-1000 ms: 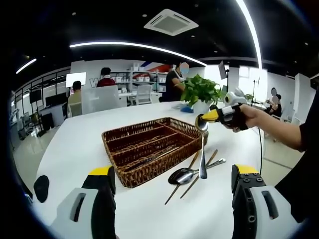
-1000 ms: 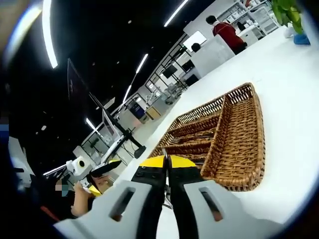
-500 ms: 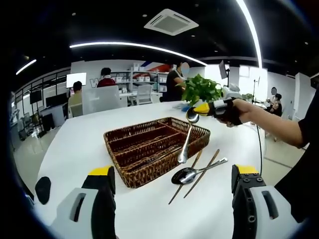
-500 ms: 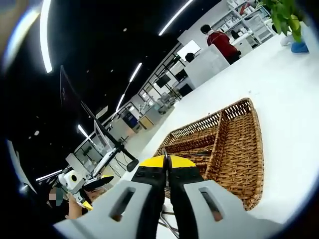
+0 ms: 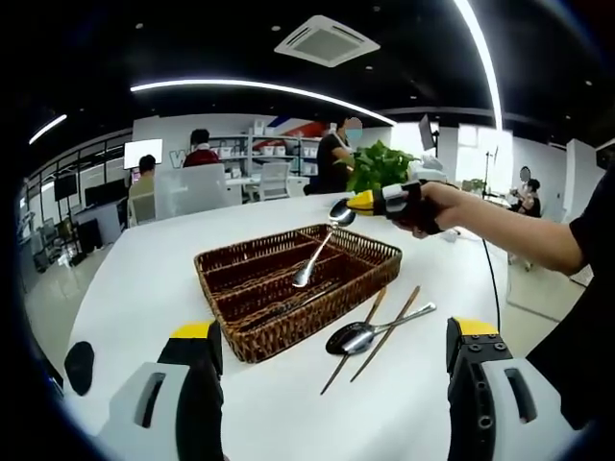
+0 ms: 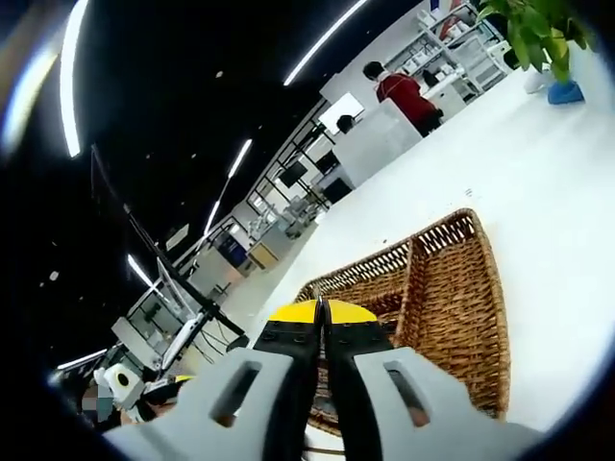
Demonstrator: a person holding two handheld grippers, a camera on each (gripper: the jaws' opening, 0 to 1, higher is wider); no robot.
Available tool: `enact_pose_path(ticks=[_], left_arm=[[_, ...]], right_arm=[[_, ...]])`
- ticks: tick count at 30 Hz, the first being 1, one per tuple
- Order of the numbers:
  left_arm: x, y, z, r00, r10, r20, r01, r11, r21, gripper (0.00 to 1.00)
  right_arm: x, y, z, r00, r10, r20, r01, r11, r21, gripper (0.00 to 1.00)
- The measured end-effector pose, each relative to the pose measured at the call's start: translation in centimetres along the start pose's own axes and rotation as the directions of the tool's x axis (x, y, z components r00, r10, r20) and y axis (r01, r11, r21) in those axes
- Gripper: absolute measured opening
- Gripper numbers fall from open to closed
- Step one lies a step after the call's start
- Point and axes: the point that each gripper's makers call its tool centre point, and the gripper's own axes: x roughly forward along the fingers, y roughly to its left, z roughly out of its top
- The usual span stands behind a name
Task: Arrange the knives, forks, and spoons in their matching storage slots by inserting each utensil handle-first until every utensil is classified and aligned in the correct compartment
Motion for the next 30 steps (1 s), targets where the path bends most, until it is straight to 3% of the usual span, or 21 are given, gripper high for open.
enact_pose_path(ticks=[8, 23, 30], left_arm=[[0.0, 0.3, -0.2, 1.0, 0.0, -0.002, 0.0, 1.0, -0.006, 0.99], [0.5, 0.7, -0.7, 1.0, -0.015, -0.023, 0.015, 1.0, -0.01, 0.98], [0.0, 1.4, -0.8, 1.0, -0.006, -0.026, 0.005, 1.0, -0.013, 0.98]], right_arm=[[2.2, -1.0, 0.1, 0.999, -0.033, -0.004, 0.033, 0.999, 0.03, 0.0], [6.4, -3.0, 1.8, 0.989, -0.141, 0.044, 0.137, 0.987, 0.083, 0.0], [7.9, -2.8, 2.0, 0.987, -0.151, 0.056, 0.146, 0.985, 0.088, 0.0]])
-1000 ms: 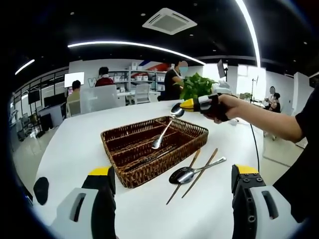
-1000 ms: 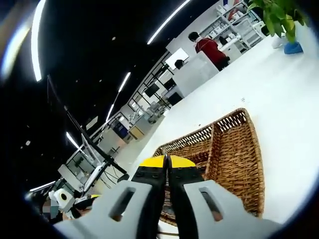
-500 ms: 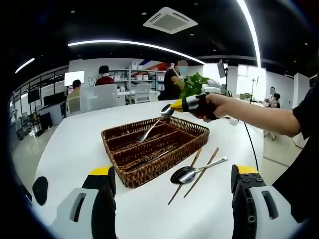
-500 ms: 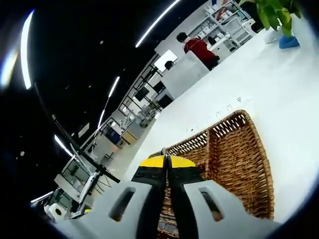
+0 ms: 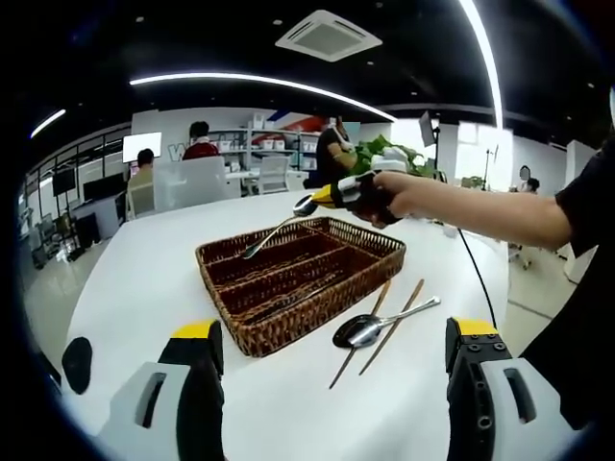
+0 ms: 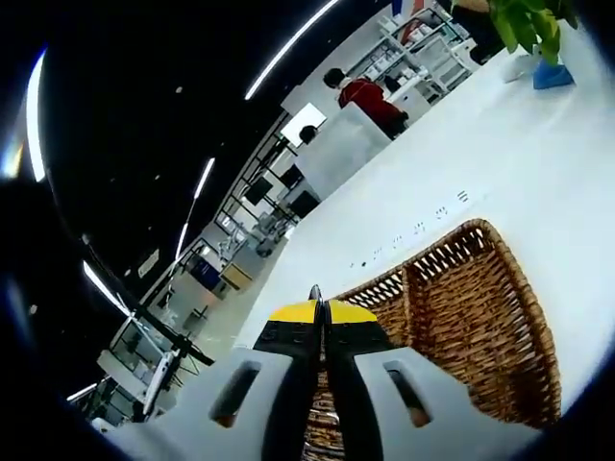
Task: Arrange the knives, forks, and spoons in their matching storage slots by inserting each utensil handle-first until every utensil is classified and aligned in the correct compartment
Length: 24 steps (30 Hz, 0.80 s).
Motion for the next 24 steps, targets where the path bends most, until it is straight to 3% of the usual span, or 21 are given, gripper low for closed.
enact_pose_path(ticks=[14, 24], left_arm=[[-0.1, 0.4, -0.6, 1.0, 0.0, -0.017, 0.0, 1.0, 0.005, 0.98], [-0.2, 1.3, -1.0, 1.0, 0.012, -0.015, -0.012, 1.0, -0.009, 0.98]], right_arm=[[3.1, -1.6, 0.4, 0.993, -0.098, 0.069, 0.097, 0.995, 0.012, 0.0], [4.4, -2.5, -0.3, 0.986, -0.148, 0.071, 0.155, 0.983, -0.099, 0.0]])
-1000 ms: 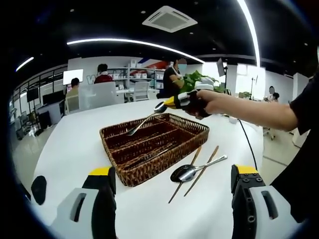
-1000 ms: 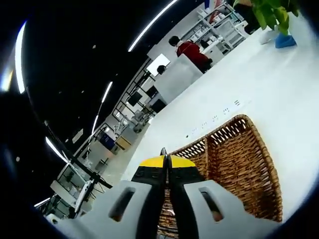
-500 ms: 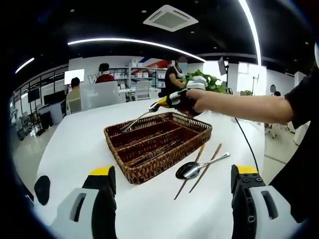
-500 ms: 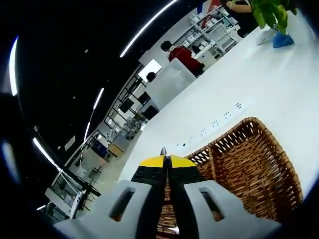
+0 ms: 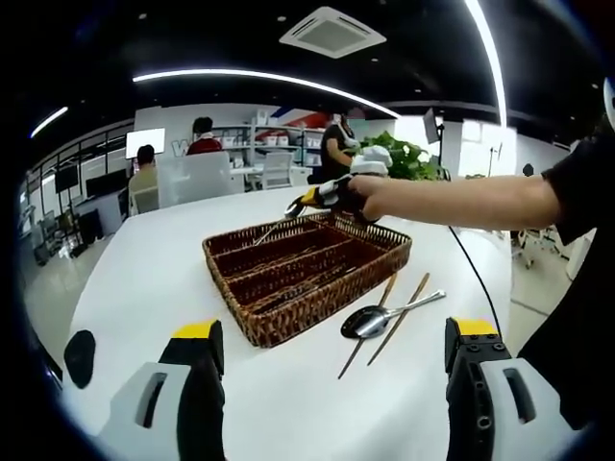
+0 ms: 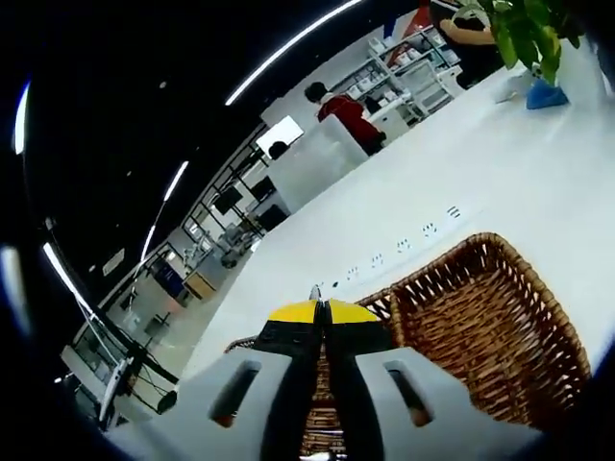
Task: Arrange the knives, forks, and spoons in their matching storage slots by inserting each utensil handle-first until every utensil is classified and aligned in the correct compartment
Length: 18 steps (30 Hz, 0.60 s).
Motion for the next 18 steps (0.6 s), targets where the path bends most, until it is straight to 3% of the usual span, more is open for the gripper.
enact_pose_path(ticks=[6, 10, 14, 18], left_arm=[[0.0, 0.1, -0.4, 1.0, -0.002, -0.004, 0.002, 1.0, -0.004, 0.97], [-0.1, 0.1, -0.5, 1.0, -0.004, -0.001, 0.004, 1.0, -0.005, 0.97], [0.0, -0.2, -0.5, 1.0, -0.01, 0.002, 0.01, 1.0, -0.004, 0.97], [0.0, -0.5, -0.5, 1.0, -0.014, 0.005, 0.014, 1.0, -0.003, 0.97]], right_arm=[[0.0, 0.5, -1.5, 1.0, 0.002, -0.004, -0.002, 0.999, -0.05, 0.0], [-0.7, -0.2, -2.4, 0.999, -0.014, -0.043, 0.008, 0.991, -0.136, 0.0], [-0.9, -1.2, -3.4, 0.992, -0.044, -0.121, 0.01, 0.963, -0.268, 0.02], [-1.1, -1.2, -3.5, 0.988, -0.055, -0.147, 0.001, 0.939, -0.344, 0.03]])
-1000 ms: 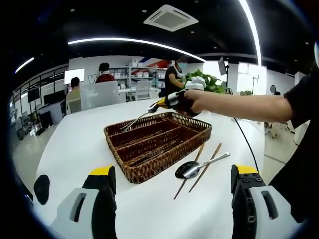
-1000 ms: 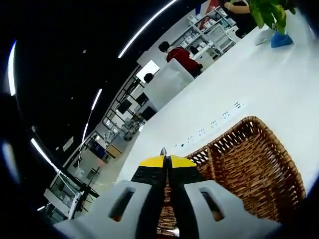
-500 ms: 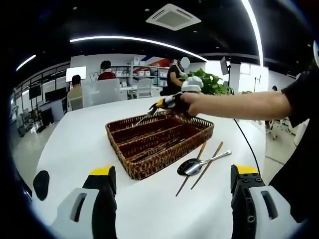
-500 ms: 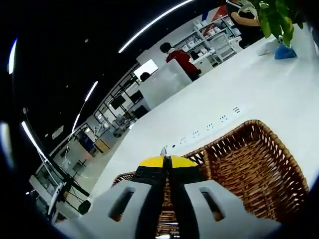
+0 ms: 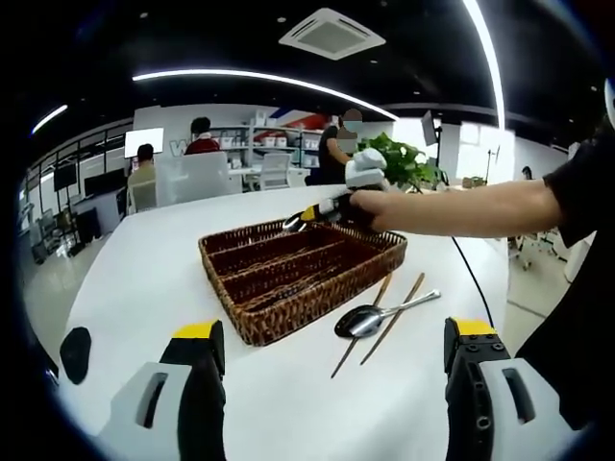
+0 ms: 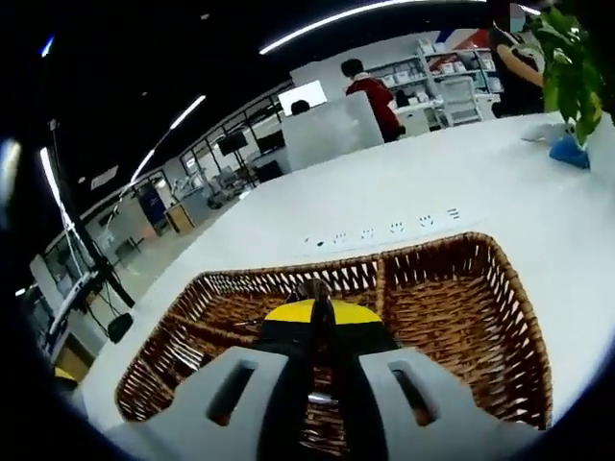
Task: Arrange the knives, forks, and spoons in their matching storage slots by inserting each utensil handle-first until every utensil is classified and aligned in the correct compartment
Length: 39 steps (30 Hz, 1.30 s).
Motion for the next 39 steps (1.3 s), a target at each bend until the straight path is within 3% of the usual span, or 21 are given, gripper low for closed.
enact_pose_path(ticks=[2, 7, 15, 23, 39], left_arm=[[0.0, 0.0, -0.1, 1.0, 0.002, -0.003, -0.002, 1.0, -0.001, 0.97], [-0.1, 0.1, -0.2, 1.0, 0.0, -0.006, 0.0, 1.0, 0.003, 0.97], [-0.3, 1.0, -0.2, 1.0, 0.009, -0.005, -0.009, 1.0, -0.002, 0.97], [-0.1, 0.9, 0.0, 1.0, 0.0, 0.002, 0.0, 1.0, 0.003, 0.97], [0.2, 0.4, 1.2, 1.0, -0.003, 0.013, 0.002, 1.0, 0.03, 0.99]], right_arm=[[-0.1, -0.2, -0.5, 0.998, -0.017, -0.052, 0.012, 0.995, -0.094, 0.03], [0.6, -0.3, -0.7, 0.994, -0.045, -0.097, 0.025, 0.98, -0.197, 0.06], [0.4, -0.7, -0.8, 0.991, -0.078, -0.112, 0.056, 0.981, -0.184, 0.05], [-0.5, -0.1, -0.5, 0.995, -0.049, -0.092, 0.031, 0.983, -0.183, 0.08], [-4.2, 1.9, -0.2, 0.997, 0.015, -0.069, -0.031, 0.972, -0.234, 0.34]])
